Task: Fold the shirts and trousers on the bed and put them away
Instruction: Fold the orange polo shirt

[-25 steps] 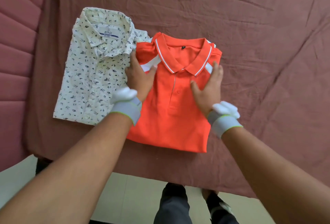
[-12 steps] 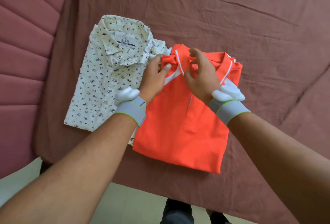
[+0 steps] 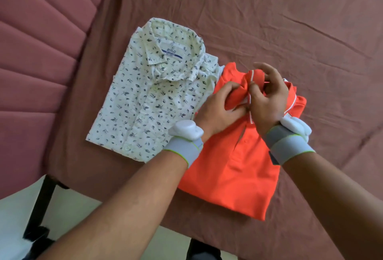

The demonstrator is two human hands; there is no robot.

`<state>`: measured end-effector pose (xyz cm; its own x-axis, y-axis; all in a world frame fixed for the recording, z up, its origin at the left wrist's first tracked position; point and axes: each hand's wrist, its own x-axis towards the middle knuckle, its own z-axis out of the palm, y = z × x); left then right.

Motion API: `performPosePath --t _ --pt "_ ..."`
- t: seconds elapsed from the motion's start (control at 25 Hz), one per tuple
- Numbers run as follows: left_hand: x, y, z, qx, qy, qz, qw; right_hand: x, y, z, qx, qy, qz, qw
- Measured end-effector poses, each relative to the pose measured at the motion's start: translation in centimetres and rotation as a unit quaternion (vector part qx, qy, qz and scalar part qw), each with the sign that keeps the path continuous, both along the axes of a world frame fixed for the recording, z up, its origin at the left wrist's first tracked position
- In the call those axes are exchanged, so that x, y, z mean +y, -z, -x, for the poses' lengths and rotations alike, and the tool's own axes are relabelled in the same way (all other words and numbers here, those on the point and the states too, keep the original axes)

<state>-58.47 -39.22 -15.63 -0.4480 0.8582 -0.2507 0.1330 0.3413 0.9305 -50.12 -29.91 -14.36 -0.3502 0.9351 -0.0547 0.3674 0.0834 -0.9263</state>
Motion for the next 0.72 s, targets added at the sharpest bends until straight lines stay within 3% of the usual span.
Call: performPosePath --t 0.16,0.32,0.4,0.52,0.64,0.72 --pt "1.5 1.3 3.1 0.038 -0.098 0.092 0.99 0.4 0.7 2.1 -0.012 0.032 -0.061 0.998" --pt "3.1 1.6 3.7 0.107 -0.168 0.089 0.976 1.5 1.5 2.7 -0.133 -0.082 -0.014 0.988" --pt "2.9 1.6 2.9 0.117 -0.163 0.057 0.978 1.3 1.1 1.6 -0.205 -0.147 0.005 0.968" --pt "1.0 2.0 1.0 0.187 -0.111 0.013 0.976 -0.4 0.6 -1.5 -0.275 -0.192 -0.093 0.938" --pt "-0.6 2.6 -0.5 0.22 -0.066 0.007 0.973 -1.5 1.2 -7.3 -0.302 -0.051 -0.115 0.945" --pt "0.0 3.0 -0.1 0.181 -0.096 0.031 0.978 -1.4 1.9 -10.5 -0.21 0.082 -0.017 0.974"
